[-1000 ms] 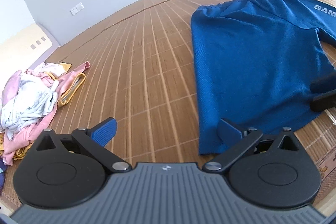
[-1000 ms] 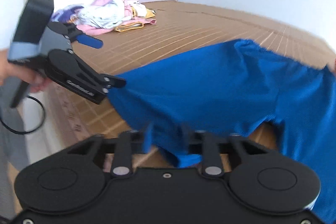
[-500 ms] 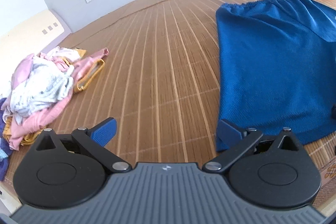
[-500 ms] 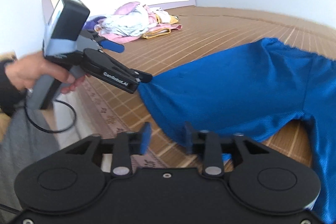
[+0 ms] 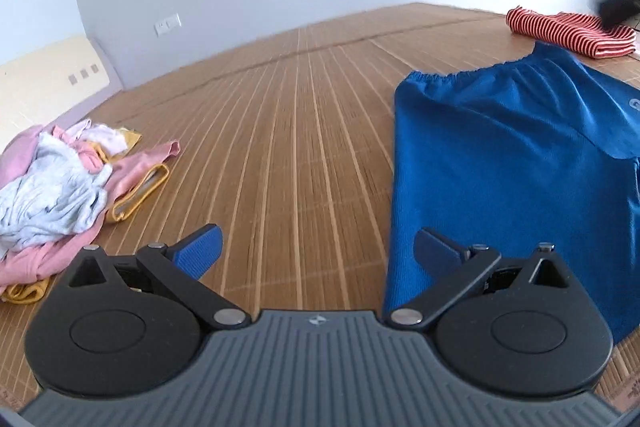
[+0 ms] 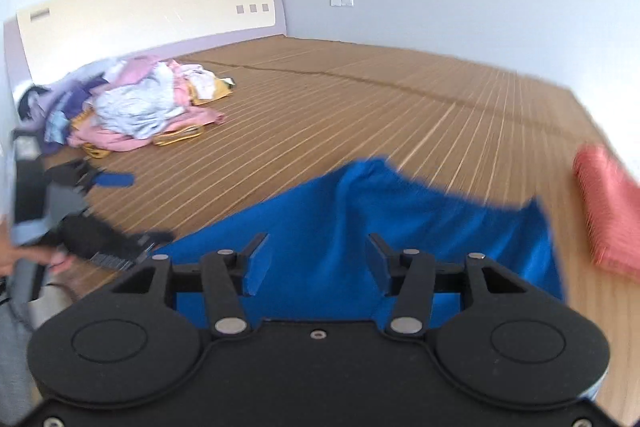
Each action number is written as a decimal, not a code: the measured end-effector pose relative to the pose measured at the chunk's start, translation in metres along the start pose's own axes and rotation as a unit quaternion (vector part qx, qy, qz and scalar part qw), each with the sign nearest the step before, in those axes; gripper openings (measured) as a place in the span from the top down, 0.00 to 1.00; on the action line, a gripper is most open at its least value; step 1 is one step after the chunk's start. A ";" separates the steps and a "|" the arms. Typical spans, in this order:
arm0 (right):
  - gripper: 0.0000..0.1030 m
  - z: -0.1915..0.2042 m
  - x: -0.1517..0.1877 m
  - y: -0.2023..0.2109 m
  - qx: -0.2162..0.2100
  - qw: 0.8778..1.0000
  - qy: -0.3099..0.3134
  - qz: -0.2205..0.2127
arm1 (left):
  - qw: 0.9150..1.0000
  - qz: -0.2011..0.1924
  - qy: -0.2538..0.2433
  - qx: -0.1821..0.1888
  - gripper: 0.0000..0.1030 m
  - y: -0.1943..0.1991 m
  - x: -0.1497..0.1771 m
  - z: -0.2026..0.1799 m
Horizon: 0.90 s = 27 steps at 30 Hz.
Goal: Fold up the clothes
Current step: 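Grasp the shorts waistband with the right gripper while left gripper holds the leg hem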
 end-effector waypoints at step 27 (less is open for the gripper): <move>0.72 -0.136 -0.050 -0.232 -0.119 0.929 0.186 0.296 | 0.973 0.015 0.079 0.217 0.00 -0.042 -0.012 -0.056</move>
Point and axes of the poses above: each gripper's, at about its wrist camera, not at the fingertips, and y roughly against the way its jaws point, z to its left, x to its underside, the point moved 5 cm from there along -y, roughly the way its jaws point, and after that the axes turned 6 degrees about -x, right-handed, at the moved point
